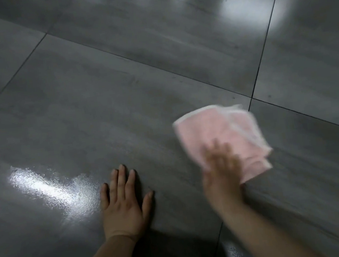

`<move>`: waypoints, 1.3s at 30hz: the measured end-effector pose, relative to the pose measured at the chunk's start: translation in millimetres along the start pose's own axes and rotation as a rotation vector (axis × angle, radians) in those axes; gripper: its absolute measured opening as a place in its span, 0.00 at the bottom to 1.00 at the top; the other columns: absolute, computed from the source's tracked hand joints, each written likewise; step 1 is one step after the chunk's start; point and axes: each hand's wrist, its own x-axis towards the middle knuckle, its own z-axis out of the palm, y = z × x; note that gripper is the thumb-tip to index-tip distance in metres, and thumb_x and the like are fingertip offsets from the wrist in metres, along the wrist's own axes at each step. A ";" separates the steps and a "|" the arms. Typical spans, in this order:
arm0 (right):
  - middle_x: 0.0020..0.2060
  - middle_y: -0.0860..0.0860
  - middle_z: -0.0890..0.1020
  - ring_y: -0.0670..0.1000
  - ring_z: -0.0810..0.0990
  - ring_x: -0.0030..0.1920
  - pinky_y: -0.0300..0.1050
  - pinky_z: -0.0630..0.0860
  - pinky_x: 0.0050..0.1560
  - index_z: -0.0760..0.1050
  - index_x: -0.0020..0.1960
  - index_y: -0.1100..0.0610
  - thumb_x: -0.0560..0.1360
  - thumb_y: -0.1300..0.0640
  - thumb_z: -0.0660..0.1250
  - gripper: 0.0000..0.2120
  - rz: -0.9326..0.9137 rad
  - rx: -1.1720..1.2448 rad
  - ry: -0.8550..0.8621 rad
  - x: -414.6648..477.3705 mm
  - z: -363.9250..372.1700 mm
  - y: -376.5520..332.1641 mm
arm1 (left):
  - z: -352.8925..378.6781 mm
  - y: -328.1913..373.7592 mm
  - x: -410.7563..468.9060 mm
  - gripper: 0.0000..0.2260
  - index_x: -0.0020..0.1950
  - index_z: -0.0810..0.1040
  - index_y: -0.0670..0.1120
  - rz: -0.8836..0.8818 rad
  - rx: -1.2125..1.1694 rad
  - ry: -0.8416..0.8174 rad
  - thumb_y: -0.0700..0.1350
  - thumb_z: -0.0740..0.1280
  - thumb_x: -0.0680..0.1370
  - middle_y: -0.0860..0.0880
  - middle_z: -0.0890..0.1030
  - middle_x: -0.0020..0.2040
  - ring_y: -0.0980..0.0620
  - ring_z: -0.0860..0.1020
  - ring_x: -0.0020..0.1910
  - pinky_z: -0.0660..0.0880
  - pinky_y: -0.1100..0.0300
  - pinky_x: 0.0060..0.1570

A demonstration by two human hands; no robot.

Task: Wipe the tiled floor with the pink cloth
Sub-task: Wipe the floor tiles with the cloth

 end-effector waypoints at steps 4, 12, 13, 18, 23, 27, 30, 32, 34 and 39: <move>0.68 0.48 0.66 0.51 0.55 0.71 0.50 0.46 0.69 0.63 0.67 0.49 0.67 0.51 0.53 0.28 -0.406 -0.034 -0.156 -30.7 -0.3 -30.7 | -2.3 -1.7 0.9 0.31 0.62 0.67 0.41 0.000 0.024 -0.032 0.60 0.38 0.77 0.39 0.77 0.61 0.48 0.61 0.64 0.38 0.64 0.70; 0.74 0.52 0.57 0.58 0.54 0.75 0.49 0.42 0.71 0.61 0.73 0.54 0.72 0.50 0.48 0.29 0.121 0.118 -0.173 33.0 -7.9 -31.7 | -41.5 -120.6 -35.5 0.31 0.66 0.67 0.38 -0.431 -0.028 0.267 0.58 0.47 0.72 0.35 0.68 0.68 0.41 0.61 0.70 0.47 0.51 0.69; 0.75 0.52 0.54 0.56 0.49 0.75 0.49 0.40 0.72 0.58 0.73 0.54 0.75 0.52 0.49 0.27 0.192 0.146 -0.167 34.1 -5.5 -52.3 | -46.7 -138.9 -44.6 0.34 0.68 0.65 0.38 -0.573 -0.040 0.267 0.58 0.47 0.70 0.36 0.65 0.71 0.40 0.59 0.72 0.47 0.48 0.70; 0.62 0.55 0.78 0.58 0.67 0.65 0.52 0.56 0.62 0.73 0.63 0.54 0.66 0.55 0.54 0.26 -0.215 0.079 -0.092 22.7 37.2 -175.7 | -42.1 -177.0 -71.3 0.39 0.71 0.60 0.41 -0.746 -0.087 0.176 0.62 0.44 0.66 0.41 0.59 0.74 0.44 0.55 0.74 0.47 0.47 0.71; 0.60 0.48 0.79 0.51 0.67 0.65 0.48 0.52 0.68 0.78 0.59 0.48 0.65 0.53 0.53 0.26 -0.919 0.123 -0.417 -19.8 59.2 -287.9 | -32.2 -191.6 -76.2 0.36 0.68 0.65 0.38 -0.731 -0.056 0.177 0.63 0.45 0.72 0.36 0.67 0.69 0.43 0.59 0.70 0.52 0.46 0.68; 0.73 0.50 0.64 0.52 0.60 0.73 0.48 0.43 0.68 0.64 0.71 0.51 0.74 0.55 0.49 0.26 -1.015 -0.064 -0.335 74.4 68.3 -309.1 | -31.1 -196.3 -75.4 0.35 0.66 0.64 0.40 -0.712 -0.078 0.161 0.64 0.38 0.75 0.36 0.72 0.66 0.47 0.58 0.66 0.49 0.53 0.66; 0.76 0.46 0.45 0.48 0.42 0.75 0.48 0.36 0.72 0.47 0.75 0.48 0.80 0.56 0.50 0.25 -0.416 -0.044 -0.358 130.3 53.3 -307.1 | -32.3 -199.3 -74.4 0.34 0.67 0.61 0.43 -0.706 -0.144 0.162 0.65 0.37 0.75 0.38 0.71 0.67 0.48 0.55 0.68 0.37 0.65 0.69; 0.76 0.45 0.44 0.49 0.40 0.75 0.50 0.36 0.73 0.47 0.75 0.48 0.80 0.56 0.51 0.26 -0.210 0.005 -0.324 122.0 51.5 -323.3 | -32.9 -199.0 -73.6 0.34 0.67 0.61 0.43 -0.706 -0.166 0.176 0.65 0.37 0.74 0.39 0.70 0.68 0.53 0.50 0.70 0.34 0.66 0.69; 0.76 0.46 0.46 0.50 0.40 0.75 0.51 0.35 0.73 0.48 0.75 0.48 0.79 0.56 0.53 0.27 -0.235 0.072 -0.353 88.1 61.7 -358.0 | -30.5 -199.5 -76.0 0.33 0.67 0.61 0.43 -0.714 -0.191 0.166 0.64 0.37 0.75 0.41 0.69 0.68 0.57 0.45 0.71 0.34 0.66 0.69; 0.76 0.45 0.49 0.51 0.44 0.76 0.50 0.38 0.74 0.54 0.74 0.46 0.81 0.52 0.50 0.22 -1.120 0.106 -0.622 -12.7 77.4 -430.2 | -32.8 -203.5 -74.6 0.31 0.63 0.63 0.40 -0.614 -0.149 0.194 0.60 0.35 0.77 0.34 0.76 0.60 0.48 0.55 0.67 0.36 0.68 0.69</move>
